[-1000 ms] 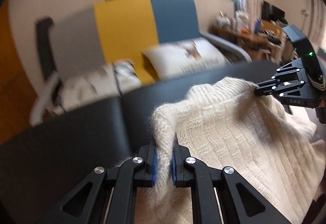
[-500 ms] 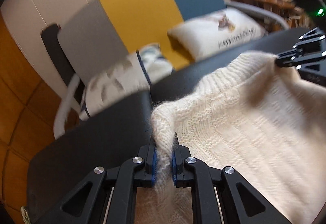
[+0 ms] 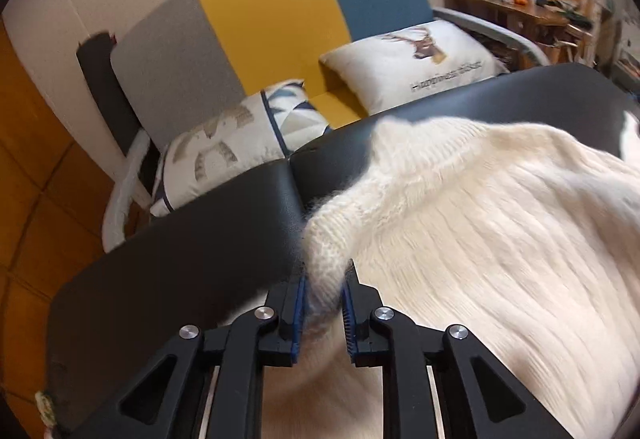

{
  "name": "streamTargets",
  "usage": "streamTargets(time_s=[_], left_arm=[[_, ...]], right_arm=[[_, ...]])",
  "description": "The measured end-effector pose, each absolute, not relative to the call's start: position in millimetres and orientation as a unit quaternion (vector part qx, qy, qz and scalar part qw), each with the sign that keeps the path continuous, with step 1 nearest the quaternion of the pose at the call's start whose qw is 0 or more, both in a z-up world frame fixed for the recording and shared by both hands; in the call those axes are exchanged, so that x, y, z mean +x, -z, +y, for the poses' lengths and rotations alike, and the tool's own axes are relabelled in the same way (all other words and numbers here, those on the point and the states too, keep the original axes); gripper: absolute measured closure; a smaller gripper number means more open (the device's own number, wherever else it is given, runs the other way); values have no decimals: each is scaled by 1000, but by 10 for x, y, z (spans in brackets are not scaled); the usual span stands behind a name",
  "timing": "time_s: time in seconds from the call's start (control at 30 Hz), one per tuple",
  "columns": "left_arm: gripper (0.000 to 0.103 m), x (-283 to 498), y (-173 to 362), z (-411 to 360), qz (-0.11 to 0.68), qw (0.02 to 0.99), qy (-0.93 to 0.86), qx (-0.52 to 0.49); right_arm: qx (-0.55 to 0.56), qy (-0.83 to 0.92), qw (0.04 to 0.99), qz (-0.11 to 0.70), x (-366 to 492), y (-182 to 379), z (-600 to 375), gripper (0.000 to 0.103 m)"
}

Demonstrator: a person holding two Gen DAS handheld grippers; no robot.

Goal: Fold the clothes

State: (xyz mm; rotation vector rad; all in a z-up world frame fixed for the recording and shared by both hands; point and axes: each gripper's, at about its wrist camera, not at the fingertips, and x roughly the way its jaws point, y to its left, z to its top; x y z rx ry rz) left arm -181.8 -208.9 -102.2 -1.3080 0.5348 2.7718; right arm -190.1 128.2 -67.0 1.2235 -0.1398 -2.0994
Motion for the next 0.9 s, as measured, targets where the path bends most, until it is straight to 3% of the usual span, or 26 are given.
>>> streamTargets(time_s=[0.03, 0.1, 0.2, 0.4, 0.57, 0.73, 0.9], left_arm=[[83, -1673, 969, -2025, 186, 19, -892, -412], [70, -1586, 1002, -1943, 223, 20, -885, -409], [68, -1634, 1130, -1889, 266, 8, -866, -424], [68, -2073, 988, -2427, 100, -64, -876, -467], [63, -2113, 870, -2562, 99, -64, -874, -471], [62, -1611, 799, -2728, -7, 24, -874, -485], [62, -845, 781, -2220, 16, 133, -871, -473]], right_arm=[[480, 805, 341, -70, -1765, 749, 1432, 78], [503, 799, 320, -80, -1523, 935, 1628, 77], [518, 796, 295, -110, -1241, 1201, 1803, 77], [502, 801, 299, -129, -1125, 1164, 1607, 77], [492, 798, 338, -88, -1313, 908, 1163, 77], [499, 773, 368, -134, -1284, 875, 1277, 77], [526, 777, 315, -142, -1097, 1165, 1735, 76]])
